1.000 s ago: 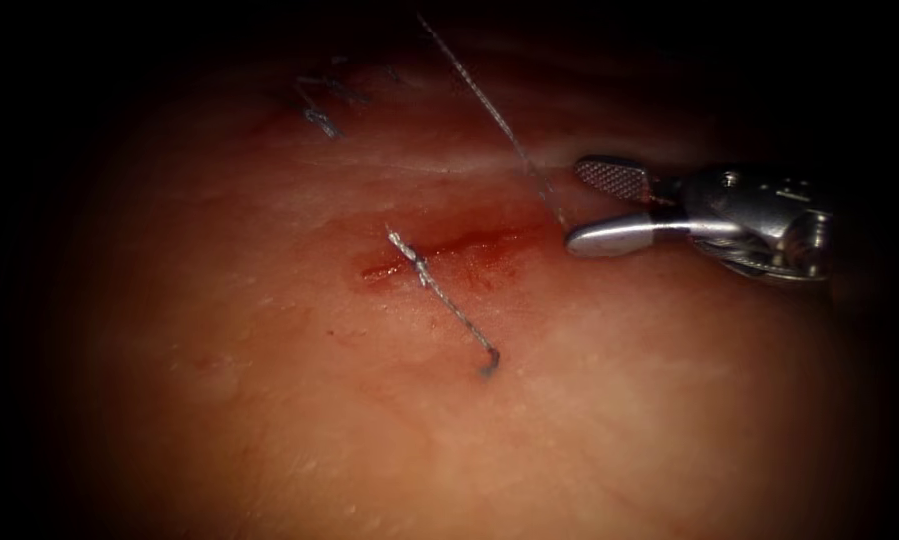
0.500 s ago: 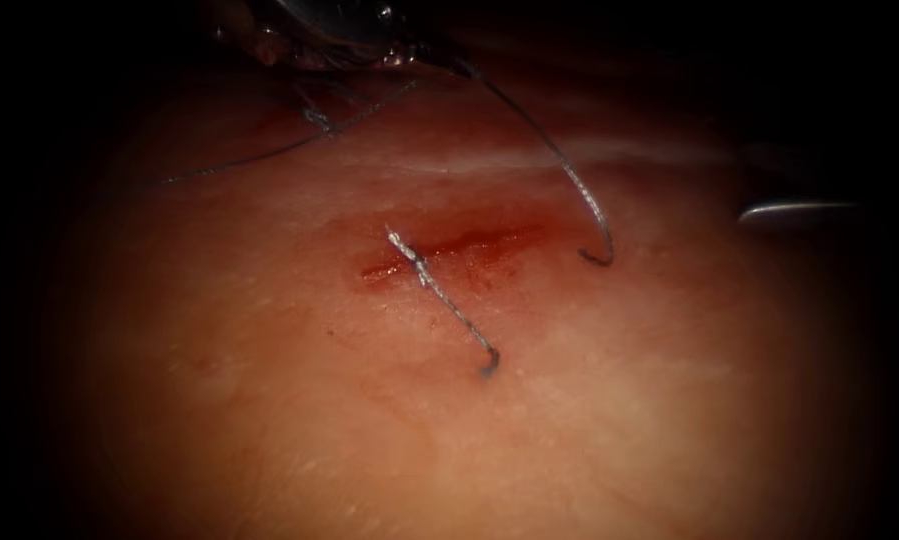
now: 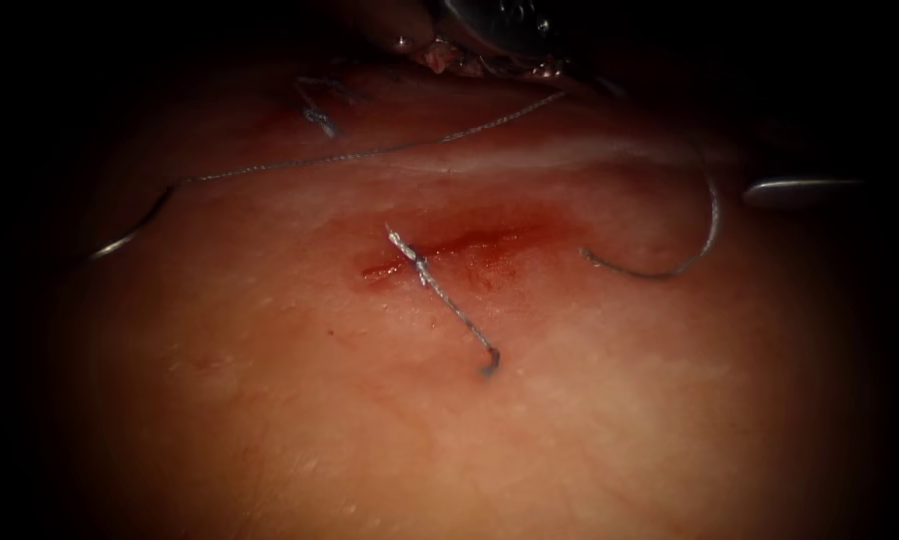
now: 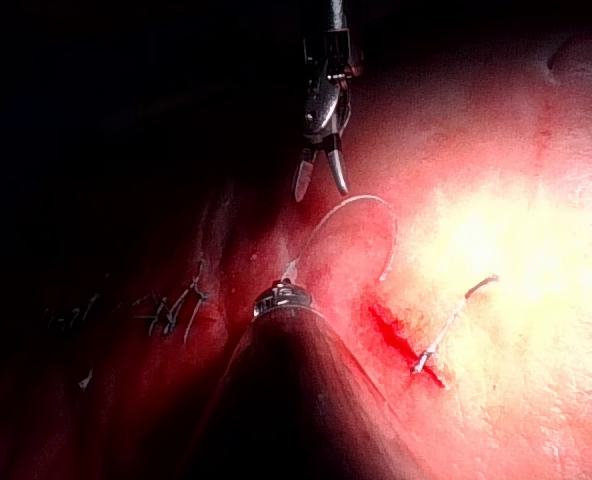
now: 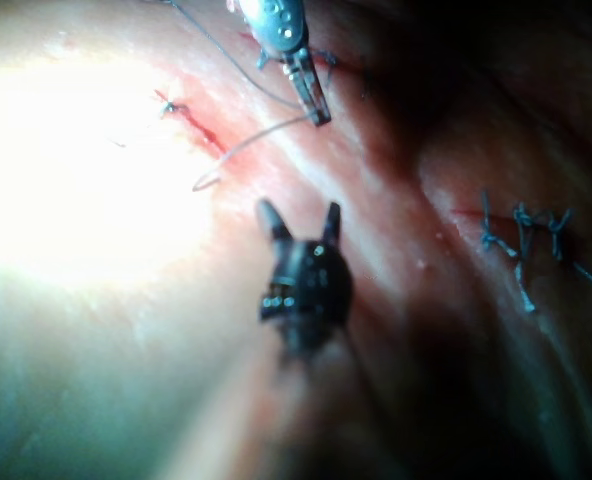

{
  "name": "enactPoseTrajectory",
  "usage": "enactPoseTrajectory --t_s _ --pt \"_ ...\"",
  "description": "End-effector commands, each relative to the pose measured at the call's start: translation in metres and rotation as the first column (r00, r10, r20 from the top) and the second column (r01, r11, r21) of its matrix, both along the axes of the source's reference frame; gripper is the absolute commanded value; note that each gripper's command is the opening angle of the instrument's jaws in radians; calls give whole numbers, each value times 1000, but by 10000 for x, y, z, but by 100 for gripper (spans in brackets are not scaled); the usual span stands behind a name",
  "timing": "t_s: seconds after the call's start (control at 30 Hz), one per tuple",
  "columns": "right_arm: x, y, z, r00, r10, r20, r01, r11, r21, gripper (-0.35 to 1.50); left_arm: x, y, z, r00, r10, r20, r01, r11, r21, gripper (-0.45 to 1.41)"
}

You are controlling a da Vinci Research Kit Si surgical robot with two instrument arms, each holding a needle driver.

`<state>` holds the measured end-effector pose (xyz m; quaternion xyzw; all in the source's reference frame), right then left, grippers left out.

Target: Wound Closure

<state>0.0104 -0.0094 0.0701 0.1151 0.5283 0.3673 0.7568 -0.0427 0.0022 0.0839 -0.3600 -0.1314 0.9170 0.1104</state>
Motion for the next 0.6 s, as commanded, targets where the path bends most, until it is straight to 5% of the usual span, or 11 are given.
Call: enactPoseTrajectory --t_s 0.03,0.4,0.43,0.47,0.5,0.6 --pt "10 -3 5 1000 -5 -6 5 1000 0 148 -9 1 12 1000 1 -2 -1 1000 5 -45" --pt "19 -4 4 1000 -7 -5 7 1000 -4 148 0 33 76 998 -52 -38 54 997 56 -45" --pt "20 -4 4 1000 -7 -5 7 1000 -4 148 4 36 74 996 -79 -46 83 993 81 -16" --pt "20 -4 3 1000 -10 -7 10 1000 -3 148 13 42 68 989 -140 -56 147 977 154 68" --pt "20 -4 3 1000 -10 -7 10 1000 -3 148 13 42 68 989 -140 -56 147 977 154 68" --pt "23 -4 3 1000 -10 -8 10 1000 -2 148 26 49 49 982 -188 -7 186 963 196 111"
